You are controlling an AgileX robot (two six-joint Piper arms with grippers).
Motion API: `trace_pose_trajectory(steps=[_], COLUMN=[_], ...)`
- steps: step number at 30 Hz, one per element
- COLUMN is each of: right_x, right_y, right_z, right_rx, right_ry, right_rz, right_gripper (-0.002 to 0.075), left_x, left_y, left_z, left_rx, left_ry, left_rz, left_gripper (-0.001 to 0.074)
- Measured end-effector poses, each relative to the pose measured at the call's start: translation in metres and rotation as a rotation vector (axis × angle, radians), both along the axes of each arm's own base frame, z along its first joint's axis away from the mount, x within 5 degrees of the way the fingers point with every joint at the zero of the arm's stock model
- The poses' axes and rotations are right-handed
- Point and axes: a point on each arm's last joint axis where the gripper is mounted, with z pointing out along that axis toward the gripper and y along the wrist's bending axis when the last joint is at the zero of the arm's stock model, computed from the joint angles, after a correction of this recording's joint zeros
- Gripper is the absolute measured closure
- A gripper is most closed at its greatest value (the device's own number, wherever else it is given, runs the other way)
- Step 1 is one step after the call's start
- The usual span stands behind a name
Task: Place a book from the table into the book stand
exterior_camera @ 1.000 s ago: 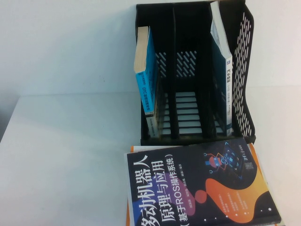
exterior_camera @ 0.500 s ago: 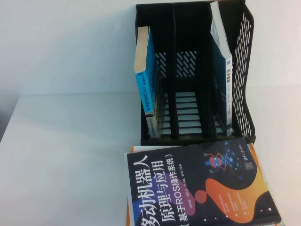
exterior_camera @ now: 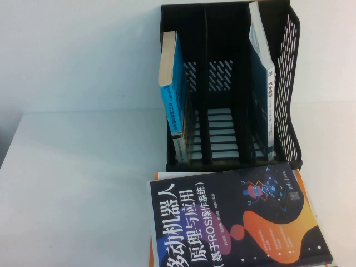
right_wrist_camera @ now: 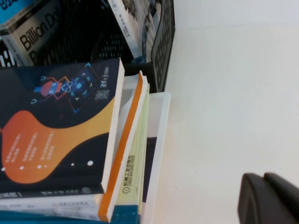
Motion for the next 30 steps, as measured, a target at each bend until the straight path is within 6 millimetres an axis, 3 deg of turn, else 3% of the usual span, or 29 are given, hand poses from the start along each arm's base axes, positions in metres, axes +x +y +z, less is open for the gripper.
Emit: trace_pose_trajectory(steps=[23, 26, 30], right_x=[0.0, 0.001, 0.006], right_y=[0.0, -0.003, -0.006], right_z=[0.0, -0.004, -0.025], right_rx=[0.0, -0.052, -0.082], right_ry=[0.0, -0.033, -0.049], right_rz=[0.0, -0.016, -0.063], right_gripper=[0.0728, 0.0728, 0.0728], left_x=[0.0, 0.0, 0.0], left_y=[0.0, 0.0, 0.0], left_z=[0.0, 0.0, 0.0], left_rx=[-0.014, -0.014, -0.014], left_ry=[0.003, 0.003, 0.003], left_rz=[-0.001, -0.001, -0.001], left_gripper=[0.0737, 0.0737, 0.0738])
